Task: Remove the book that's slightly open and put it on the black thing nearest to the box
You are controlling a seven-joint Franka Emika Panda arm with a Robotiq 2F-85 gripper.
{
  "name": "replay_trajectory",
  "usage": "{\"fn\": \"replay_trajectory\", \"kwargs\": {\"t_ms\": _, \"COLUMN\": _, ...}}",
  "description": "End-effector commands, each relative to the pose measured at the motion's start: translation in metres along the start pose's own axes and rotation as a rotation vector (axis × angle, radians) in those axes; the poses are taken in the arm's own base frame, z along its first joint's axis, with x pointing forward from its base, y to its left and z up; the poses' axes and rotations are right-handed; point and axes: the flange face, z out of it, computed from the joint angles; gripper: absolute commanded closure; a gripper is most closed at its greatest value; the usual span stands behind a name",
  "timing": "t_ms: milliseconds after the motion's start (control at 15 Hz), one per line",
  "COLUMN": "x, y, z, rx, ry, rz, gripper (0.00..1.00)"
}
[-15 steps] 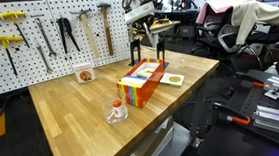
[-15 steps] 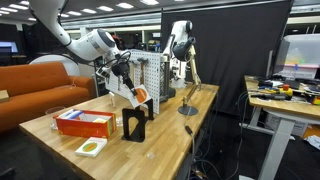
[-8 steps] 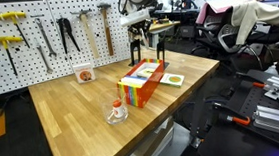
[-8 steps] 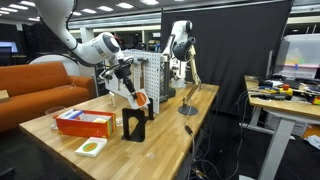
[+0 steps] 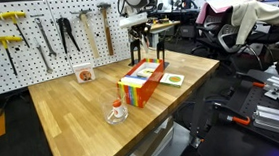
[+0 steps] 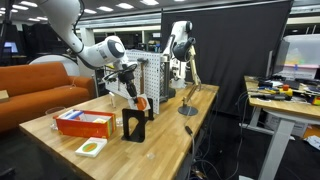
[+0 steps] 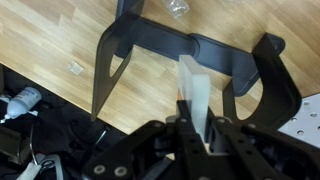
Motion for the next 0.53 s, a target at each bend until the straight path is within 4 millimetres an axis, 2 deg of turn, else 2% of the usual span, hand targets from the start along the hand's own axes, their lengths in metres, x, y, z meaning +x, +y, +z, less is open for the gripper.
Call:
{"fn": "replay_trajectory", "kwargs": {"t_ms": 0, "x": 0.0015, "y": -0.0004, "z": 0.0008, "rx": -0.002, "ry": 0.0, "rz": 0.002, "gripper": 0.86}}
{"fn": "replay_trajectory", "kwargs": {"t_ms": 267, "x": 0.0015, "y": -0.0015, "z": 0.0001, "rx": 0.0, "ry": 0.002, "rz": 0.001, "gripper": 0.86}}
{"fn": "replay_trajectory", "kwargs": {"t_ms": 333, "x": 0.0015, "y": -0.0015, "z": 0.0001, "rx": 0.0, "ry": 0.002, "rz": 0.001, "gripper": 0.96}}
{"fn": "replay_trajectory", "kwargs": {"t_ms": 467, "x": 0.0041, "y": -0.0017, "z": 0.0058, "rx": -0.004, "ry": -0.035, "rz": 0.039, "gripper": 0.96}}
